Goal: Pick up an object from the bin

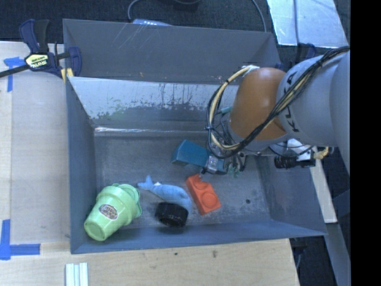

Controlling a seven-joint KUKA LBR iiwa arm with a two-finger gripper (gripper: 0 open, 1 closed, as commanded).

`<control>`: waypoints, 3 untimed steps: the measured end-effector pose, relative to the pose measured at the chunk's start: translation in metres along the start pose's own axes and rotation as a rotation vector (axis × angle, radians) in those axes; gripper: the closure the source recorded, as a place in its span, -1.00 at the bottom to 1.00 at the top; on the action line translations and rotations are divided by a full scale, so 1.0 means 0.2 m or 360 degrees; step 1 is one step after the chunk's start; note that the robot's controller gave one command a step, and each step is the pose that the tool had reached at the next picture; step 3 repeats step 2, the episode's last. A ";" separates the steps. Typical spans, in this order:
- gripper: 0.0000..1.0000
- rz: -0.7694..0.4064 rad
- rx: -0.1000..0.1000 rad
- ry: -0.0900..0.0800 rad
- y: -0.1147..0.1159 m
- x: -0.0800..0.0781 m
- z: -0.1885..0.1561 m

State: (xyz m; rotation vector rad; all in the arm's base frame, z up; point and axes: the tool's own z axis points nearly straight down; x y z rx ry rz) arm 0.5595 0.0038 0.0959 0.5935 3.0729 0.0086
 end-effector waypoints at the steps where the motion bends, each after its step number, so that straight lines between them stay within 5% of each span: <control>1: 1.00 -0.0001 0.0000 -0.0001 0.00 0.00 -0.03; 3: 1.00 0.0000 0.0003 0.0006 0.00 0.00 -0.06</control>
Offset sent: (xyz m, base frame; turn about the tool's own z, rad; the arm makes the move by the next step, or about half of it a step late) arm 0.0001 -0.0001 0.0704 0.0000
